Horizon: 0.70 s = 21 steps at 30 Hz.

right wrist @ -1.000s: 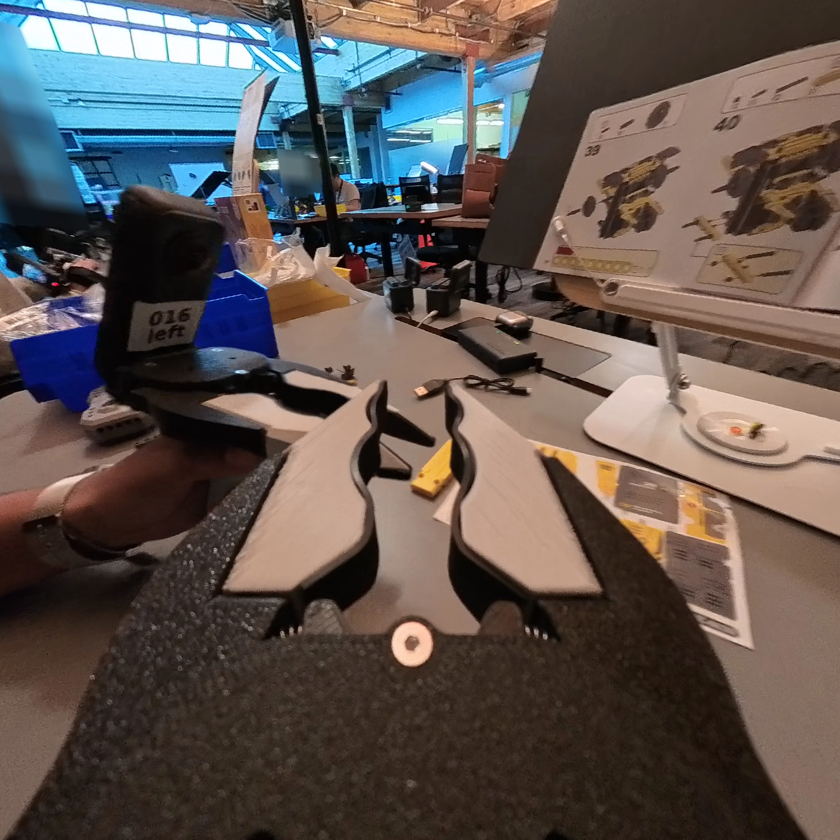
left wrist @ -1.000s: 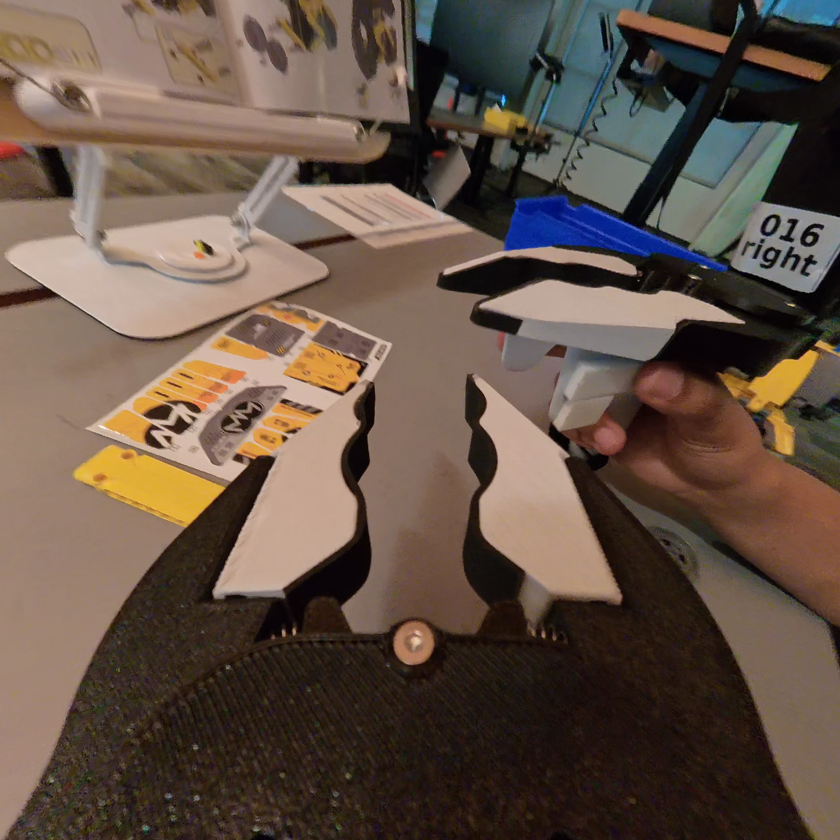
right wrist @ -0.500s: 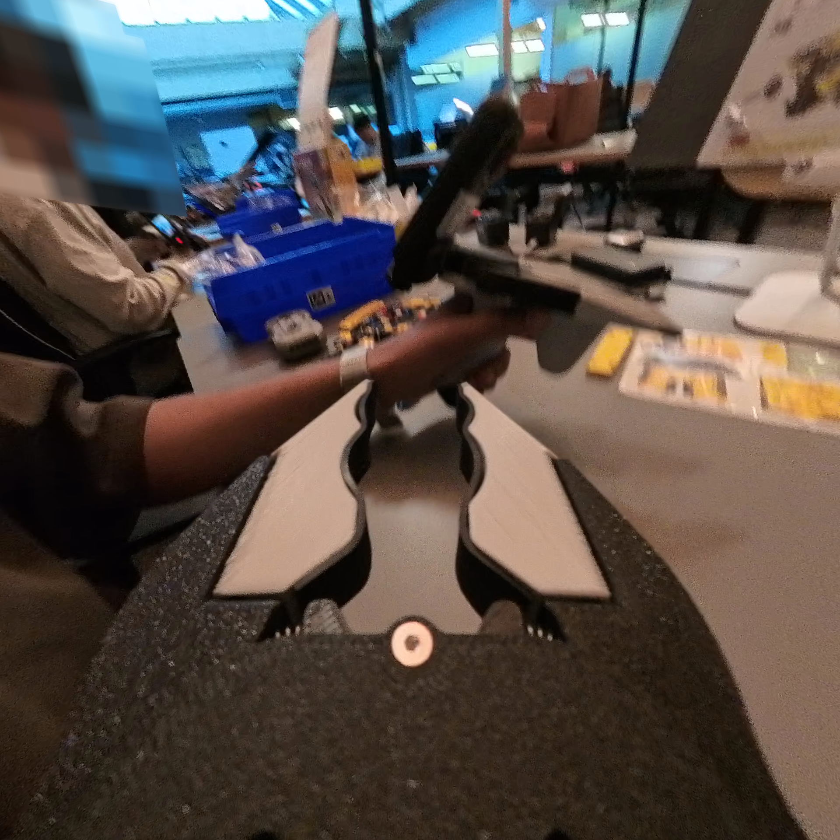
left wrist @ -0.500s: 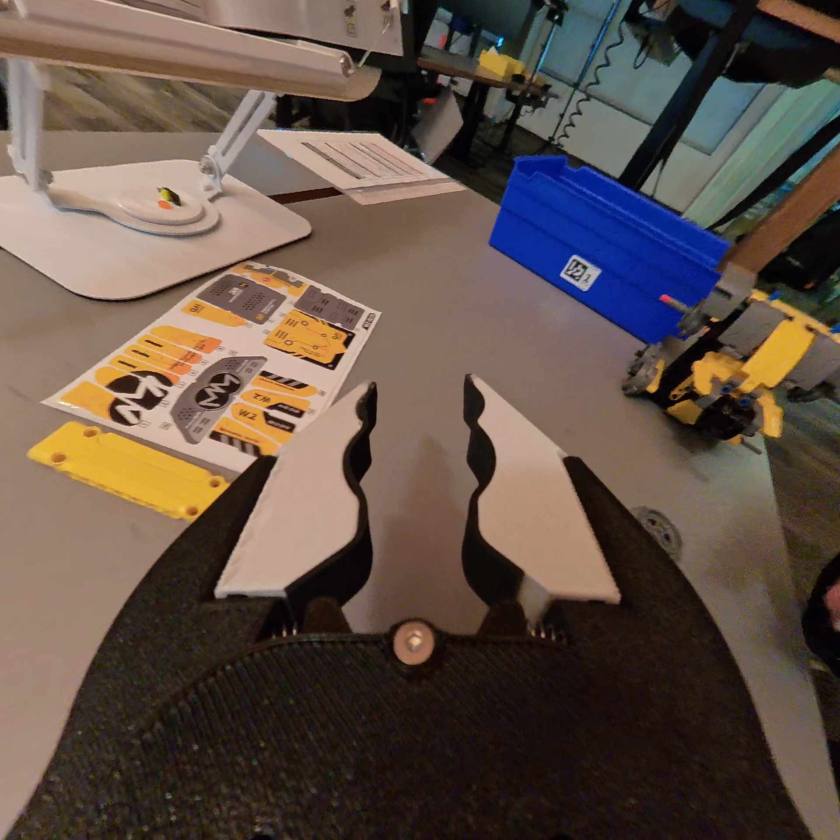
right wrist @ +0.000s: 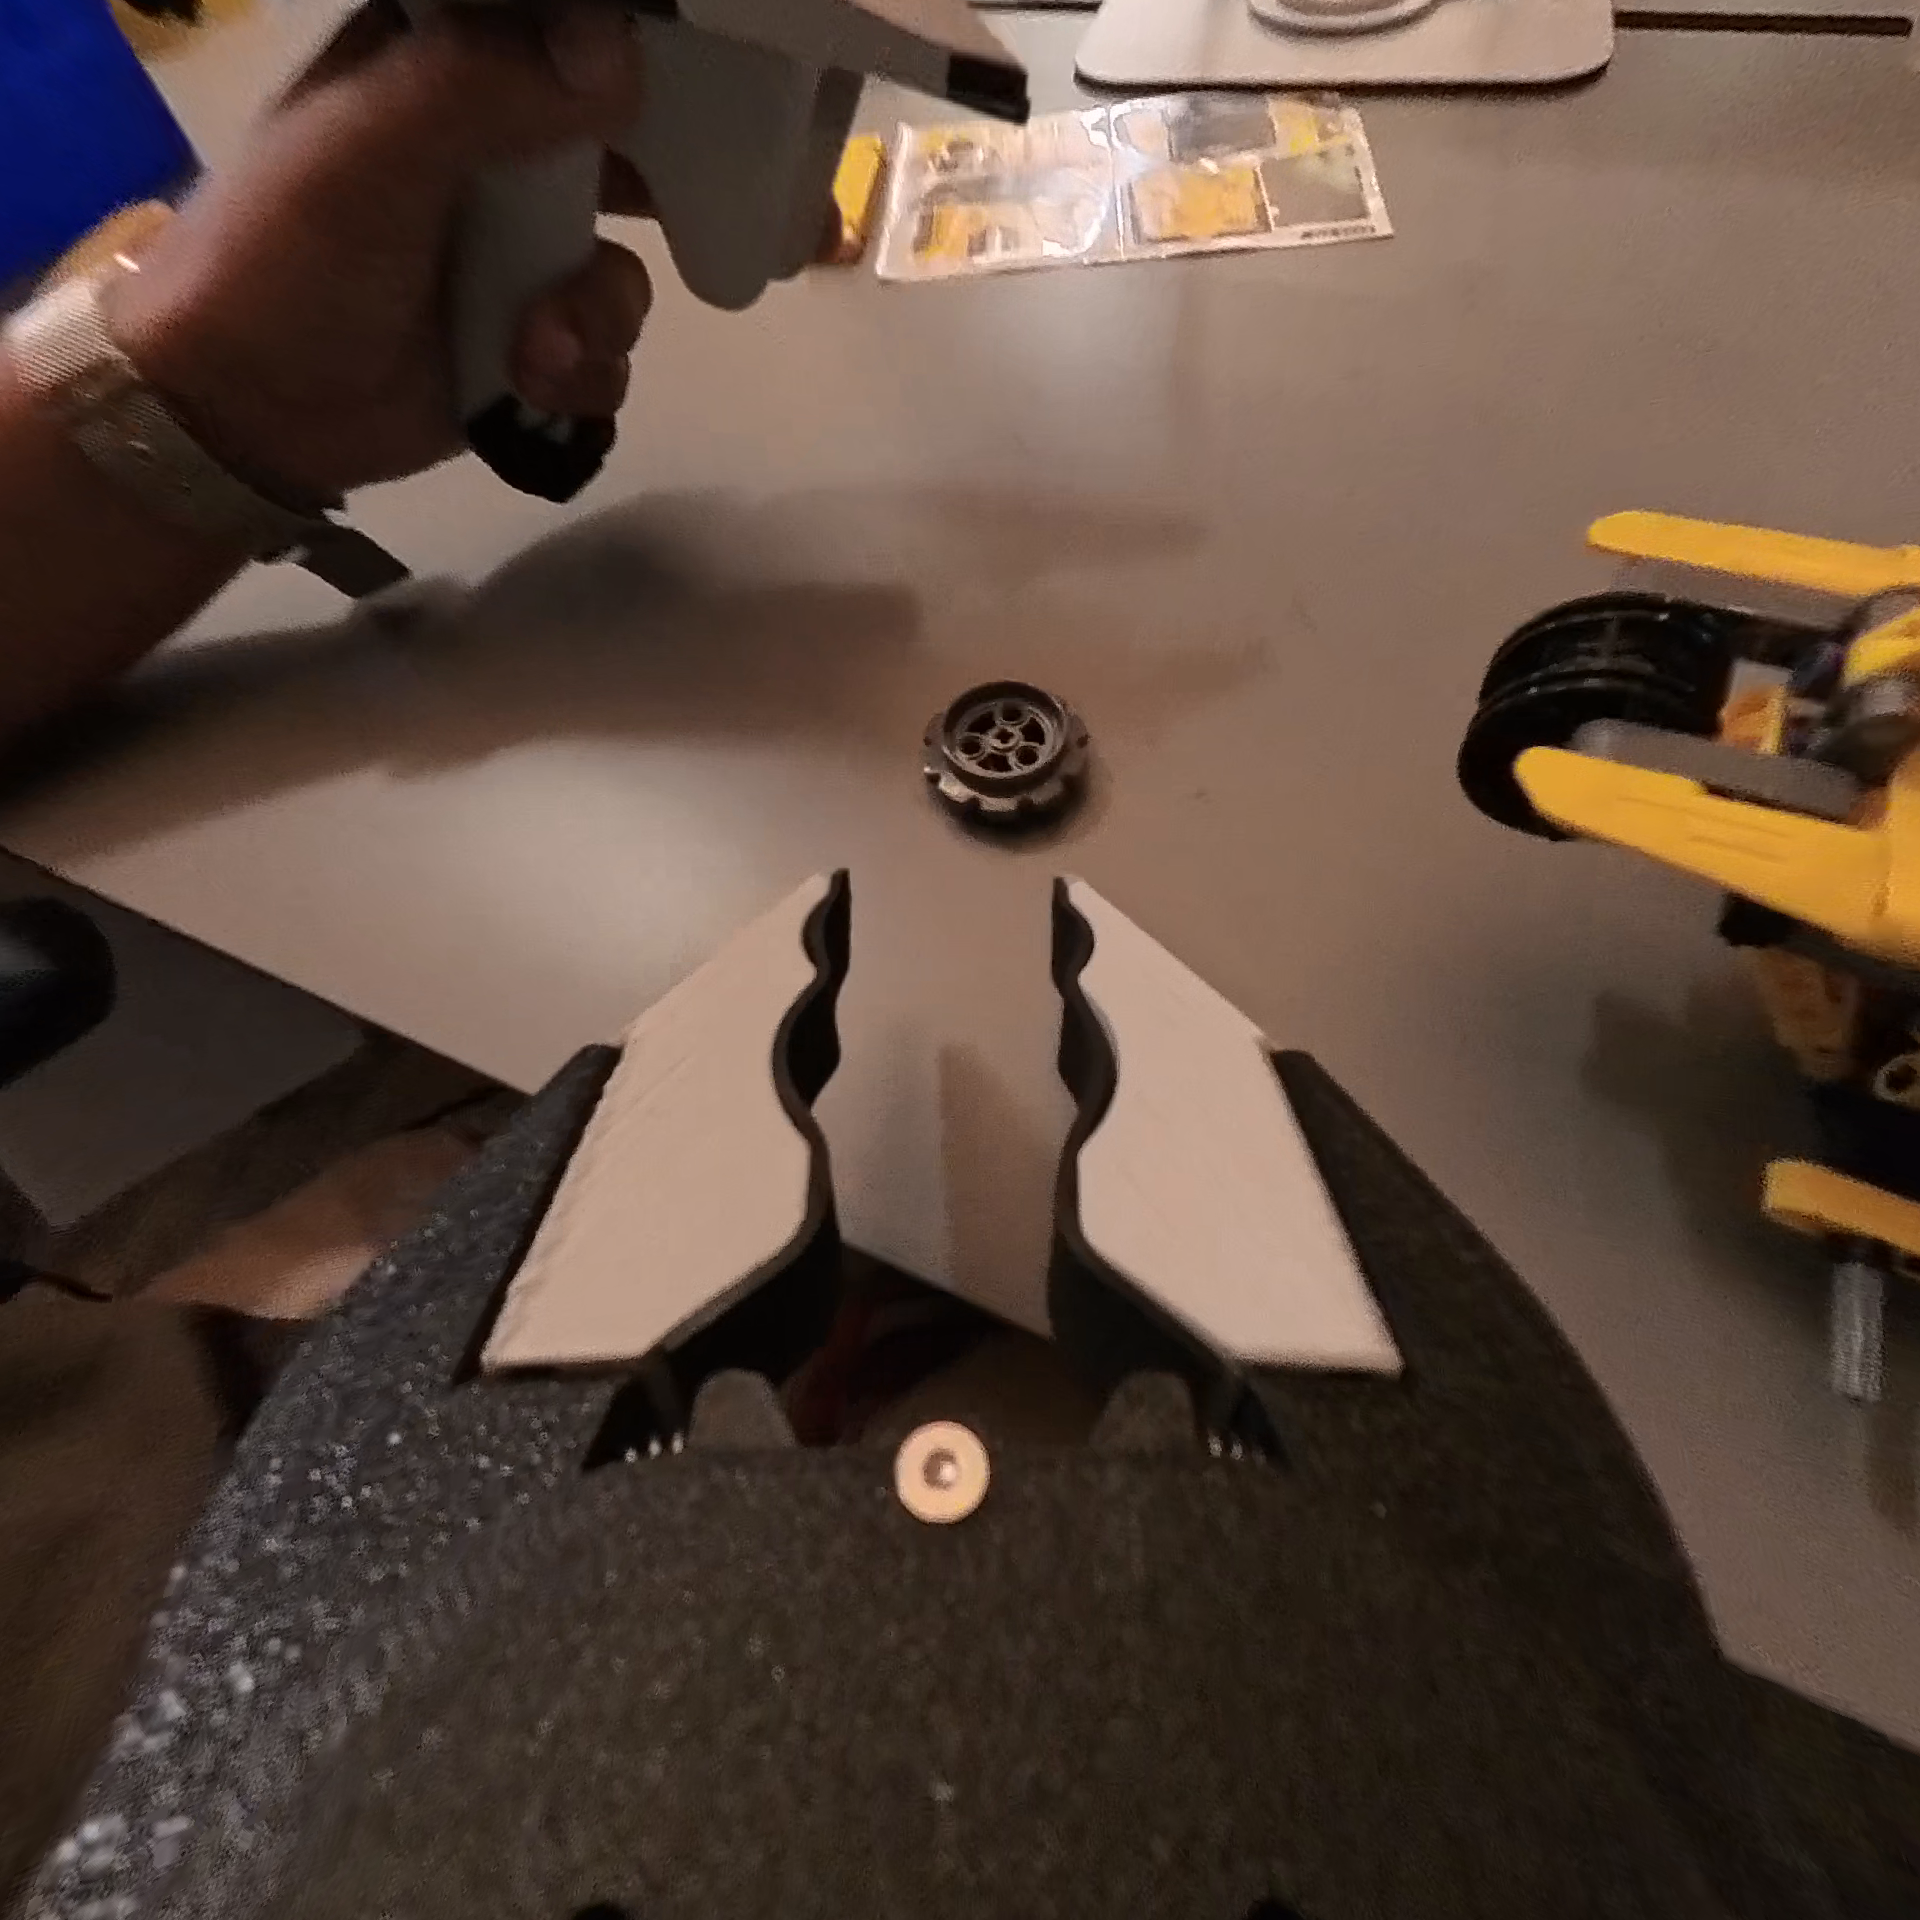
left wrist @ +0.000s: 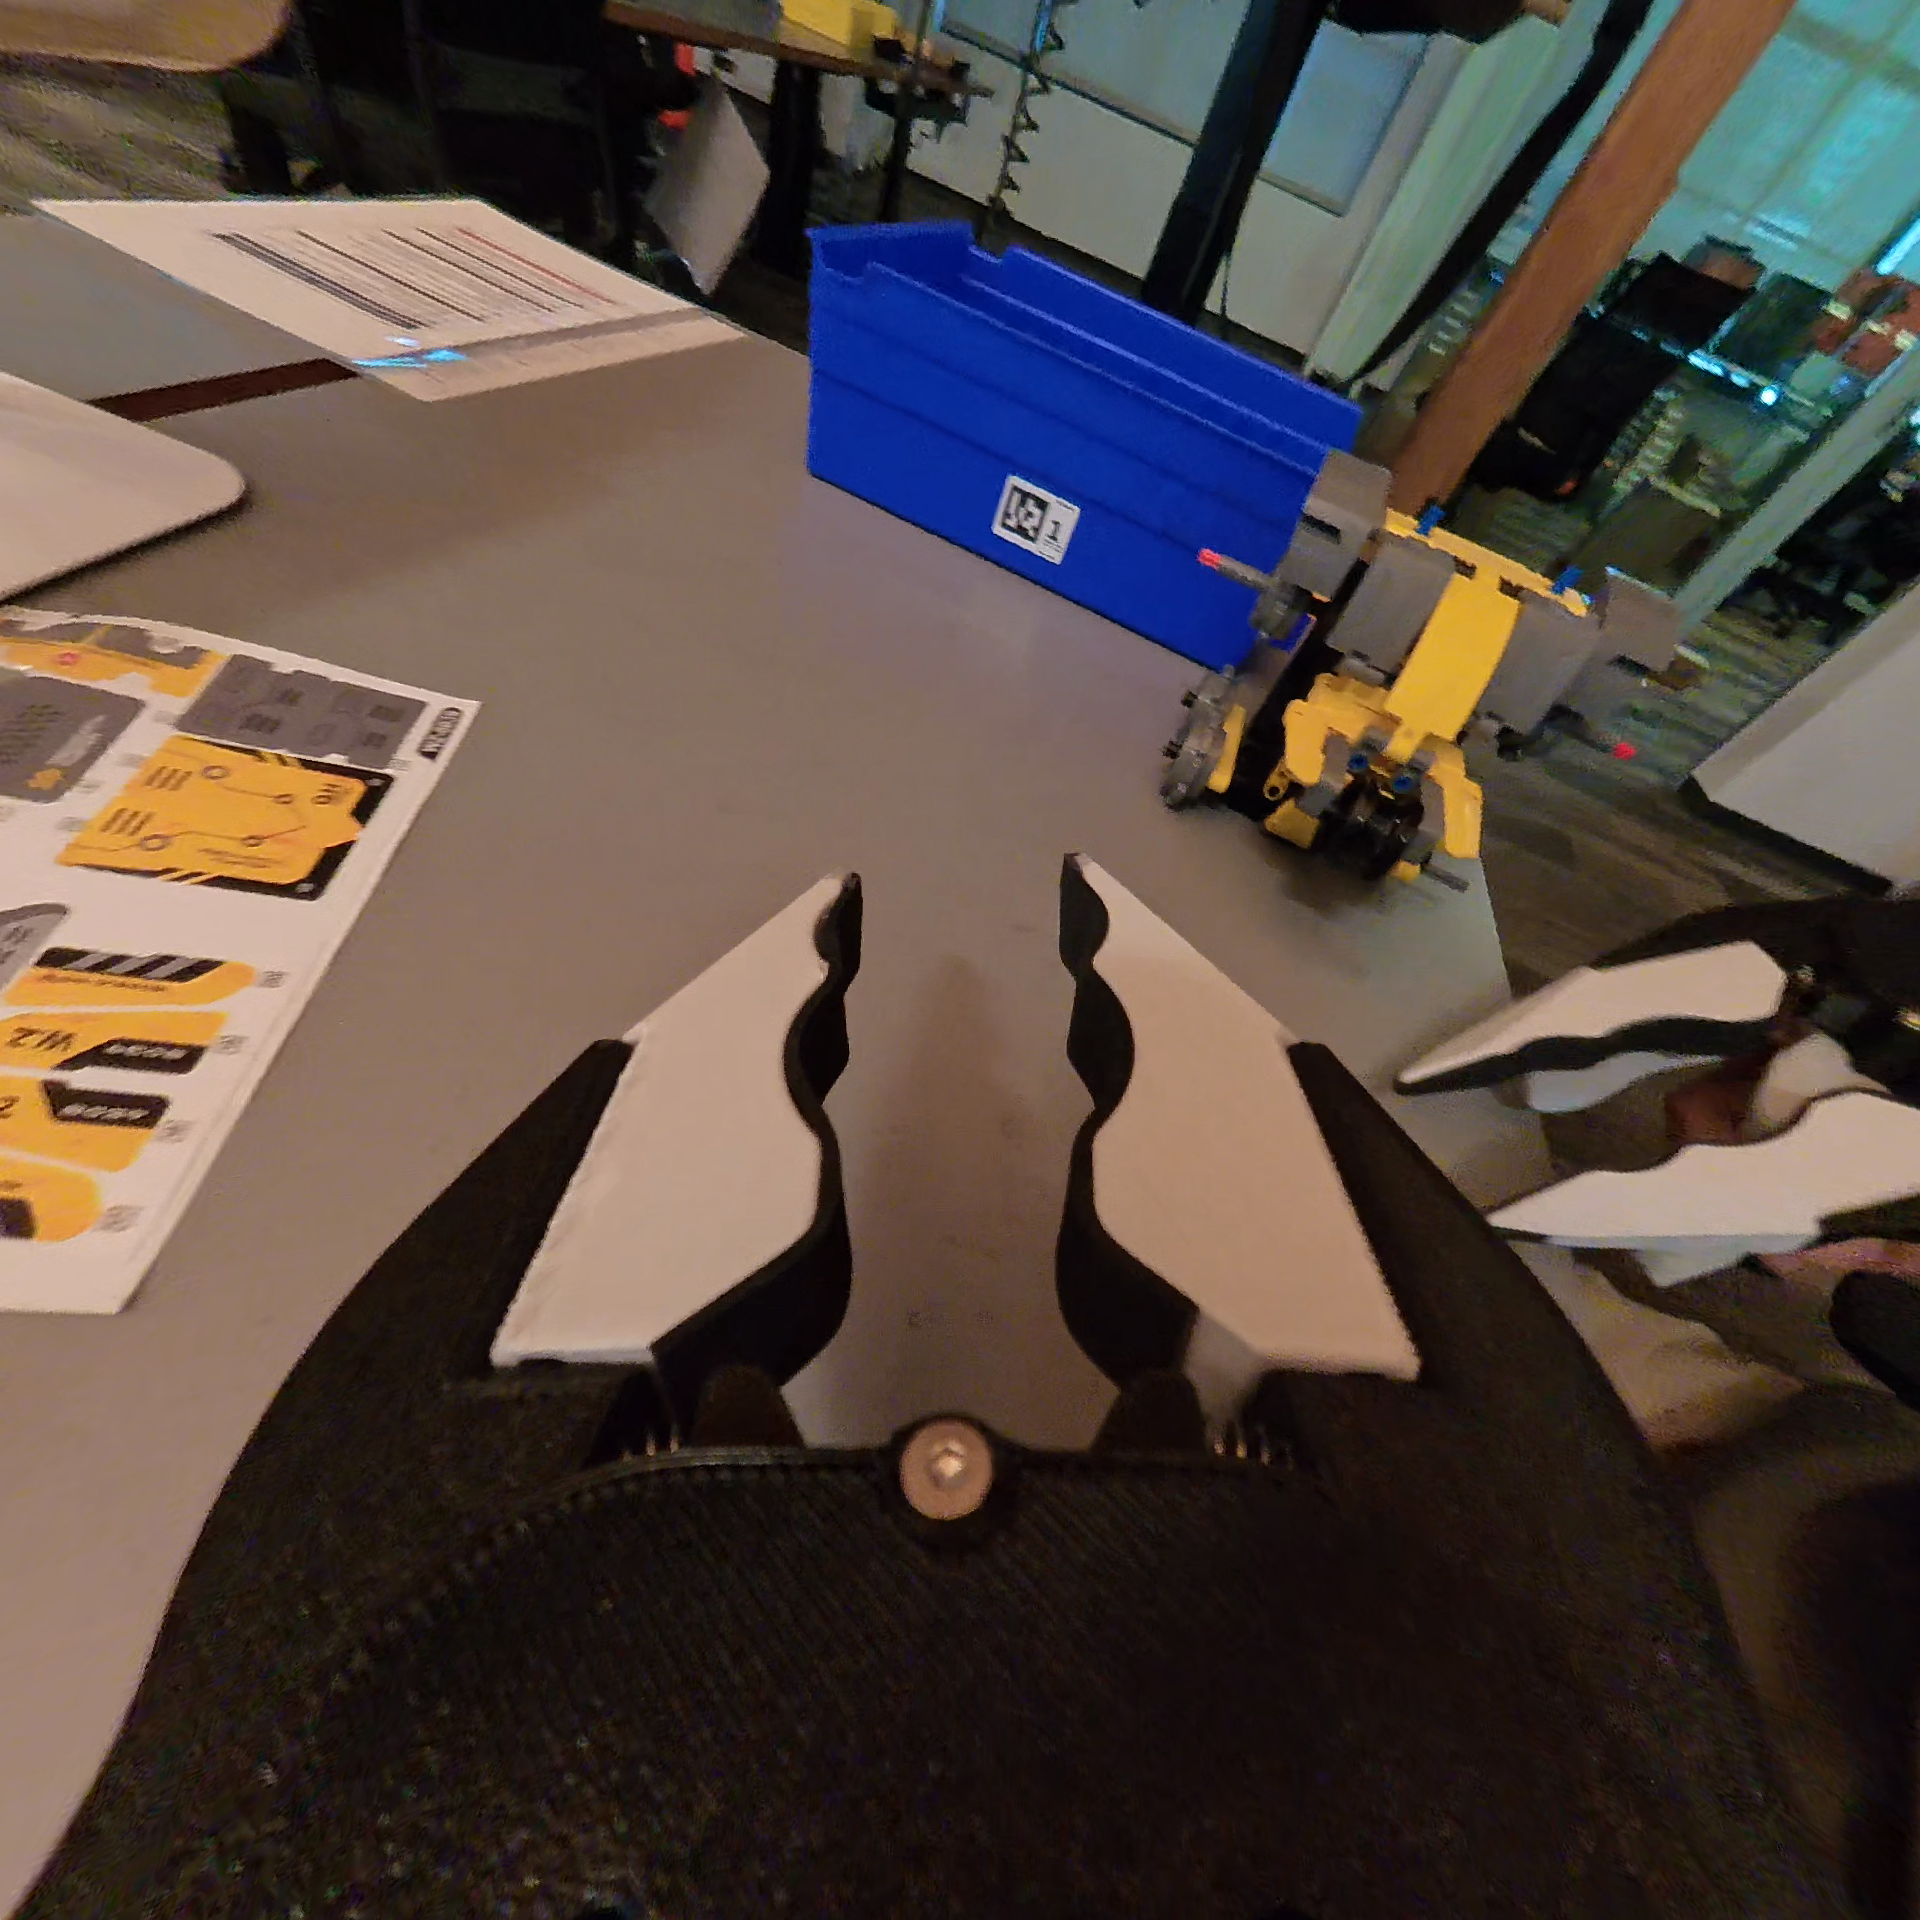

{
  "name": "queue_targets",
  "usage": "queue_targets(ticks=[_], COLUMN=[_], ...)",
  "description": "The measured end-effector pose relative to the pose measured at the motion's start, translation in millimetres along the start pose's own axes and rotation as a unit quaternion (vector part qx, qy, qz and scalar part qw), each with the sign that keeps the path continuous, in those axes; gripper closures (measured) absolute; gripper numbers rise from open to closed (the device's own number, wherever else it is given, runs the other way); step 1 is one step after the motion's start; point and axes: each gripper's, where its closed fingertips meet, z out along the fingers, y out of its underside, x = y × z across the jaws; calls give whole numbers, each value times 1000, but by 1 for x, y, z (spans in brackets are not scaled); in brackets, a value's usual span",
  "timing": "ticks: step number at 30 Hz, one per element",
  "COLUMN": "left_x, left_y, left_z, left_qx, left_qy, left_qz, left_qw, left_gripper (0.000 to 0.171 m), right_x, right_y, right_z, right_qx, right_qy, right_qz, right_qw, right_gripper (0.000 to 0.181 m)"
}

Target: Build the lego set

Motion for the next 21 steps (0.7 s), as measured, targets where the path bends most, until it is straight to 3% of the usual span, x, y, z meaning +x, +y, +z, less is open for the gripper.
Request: queue_targets(ticks=[8,12,16,19,21], left_x=[23,40,48,55,76], left_y=[14,14,20,28,35], left_z=[12,11,13,18,19], left_qx=[-34,-36,-51,-66,-75], left_qy=[31,68,77,86,131], left_qz=[16,-1,12,28,43], left_qw=[999,997,996,994,988], left_gripper=[135,133,131,131,129], right_x=[6,6,7,10,21], right_y=[-8,-7,-2,6,15], right_z=[43,54,41,12,-14], right_qx=[-44,-72,-57,-11,25], right_qy=[0,-5,0,8,34], right_qz=[-6,-27,-53,-73,-69], right_qw=[999,997,997,997,997], right_gripper=[132,142,142,142,142])
